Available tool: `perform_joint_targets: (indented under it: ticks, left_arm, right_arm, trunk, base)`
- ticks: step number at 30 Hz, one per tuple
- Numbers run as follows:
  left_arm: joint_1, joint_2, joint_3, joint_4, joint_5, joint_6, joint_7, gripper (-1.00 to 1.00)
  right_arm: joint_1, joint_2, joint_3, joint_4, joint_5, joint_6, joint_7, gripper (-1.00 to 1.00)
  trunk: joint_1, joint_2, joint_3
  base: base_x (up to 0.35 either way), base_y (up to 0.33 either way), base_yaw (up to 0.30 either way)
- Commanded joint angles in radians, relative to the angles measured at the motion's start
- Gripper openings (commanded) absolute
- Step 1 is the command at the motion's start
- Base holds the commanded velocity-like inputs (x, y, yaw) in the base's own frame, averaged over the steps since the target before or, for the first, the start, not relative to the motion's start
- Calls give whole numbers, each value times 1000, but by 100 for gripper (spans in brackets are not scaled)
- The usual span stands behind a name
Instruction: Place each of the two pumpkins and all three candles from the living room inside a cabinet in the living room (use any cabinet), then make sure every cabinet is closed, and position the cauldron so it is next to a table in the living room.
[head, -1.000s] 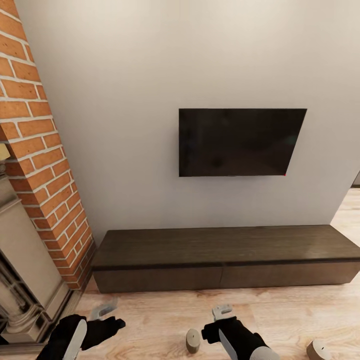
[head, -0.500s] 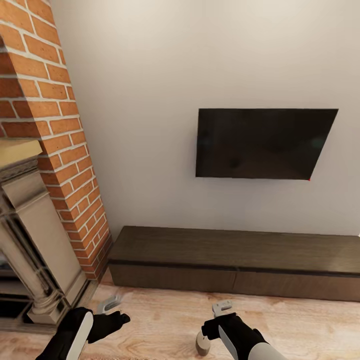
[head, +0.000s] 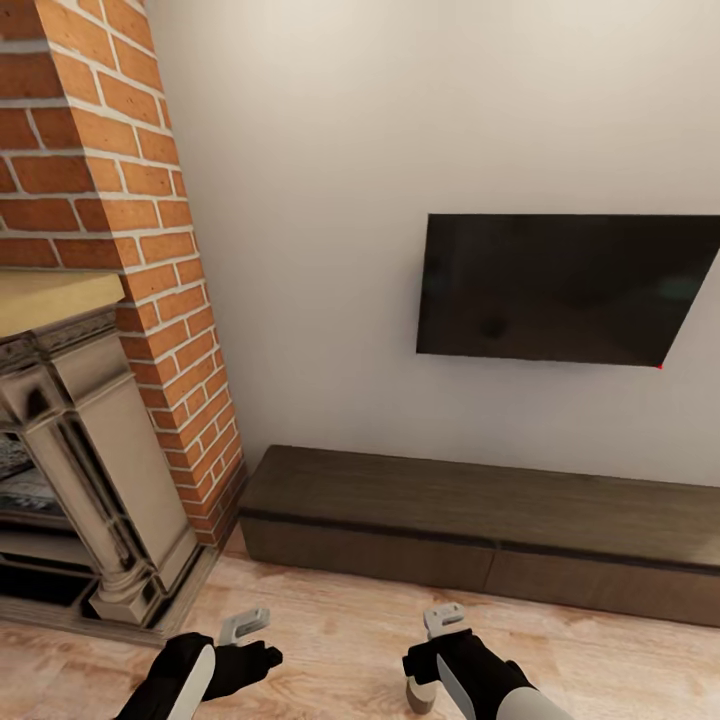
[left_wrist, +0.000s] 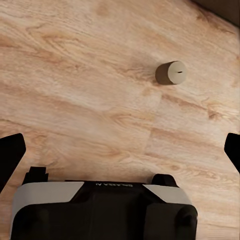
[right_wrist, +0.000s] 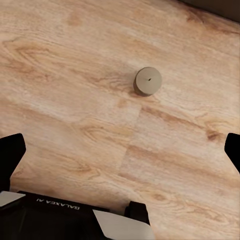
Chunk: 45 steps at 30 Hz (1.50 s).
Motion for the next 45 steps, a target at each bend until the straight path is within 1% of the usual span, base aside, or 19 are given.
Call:
perform_joint_targets:
  ticks: [1,5,10,18,22,24,25,26,29,30,34,37,40,45]
  left_arm:
    - [-1,-1,1,-1,3,6,0,100]
    - [-1,-3,-8,-1,4,4,0,100]
    - [-1,-3,-9,-1,4,4,-1,100]
    - [-1,-12,-10,-4,5,4,-2,100]
    - [-3,-31,-11,-16,3,9,-6,100]
    - [-10,-35,-11,-18,3,11,-5,100]
    - [-24,-36,-11,-18,3,11,-5,100]
    - [-98,-41,-10,-17,3,16,-5,100]
    - [-120,-43,-10,-14,4,17,-5,100]
    - [-142,-59,-11,-10,3,18,-5,100]
    - [-187,-66,-11,-9,3,18,-5,100]
    - [-198,-69,-11,-9,2,18,-5,100]
    - [-206,-71,-11,-8,2,19,1,100]
    - [-209,-71,-12,-7,-4,50,9,100]
  right_arm:
    - [0,0,0,-2,7,6,-1,100]
    - [0,0,-1,-1,7,8,-1,100]
    - [0,0,-5,-1,5,8,-1,100]
    - [0,-2,-9,-2,2,12,-1,100]
    - [0,-3,-10,-3,2,13,-1,100]
    - [0,-3,-11,-4,2,13,-1,100]
    - [0,-3,-11,-4,2,14,-2,100]
    - [0,-3,-11,-6,2,12,-2,100]
    - [0,-3,-11,-8,0,11,-1,100]
    - [0,-5,-11,-10,-33,14,-1,100]
    - [-1,-5,-11,-10,-54,15,-2,100]
    - [-5,-5,-11,-10,-58,15,-2,100]
    - [-22,-6,-11,-10,-62,17,-2,100]
    - [-34,-6,-11,-10,-63,18,-2,100]
  trunk:
    - [0,-2,-2]
    - [0,-2,-2]
    - [0,-2,-2]
    - [31,-58,-27]
    - [46,-86,-40]
    - [54,-100,-46]
    - [58,-107,-49]
    - [62,-114,-52]
    - [73,-135,-62]
    - [77,-142,-65]
    - [92,-170,-80]
    - [104,-191,-93]
    - [115,-212,-106]
    - [135,-247,-129]
  base:
    - [0,0,11]
    - [0,0,4]
    - [0,0,0]
    - [0,0,0]
    - [0,0,0]
    - [0,0,0]
    - [0,0,0]
    - [0,0,0]
    - [0,0,0]
    - [0,0,46]
    - [0,0,79]
    - [0,0,104]
    - [0,0,95]
    - [0,0,90]
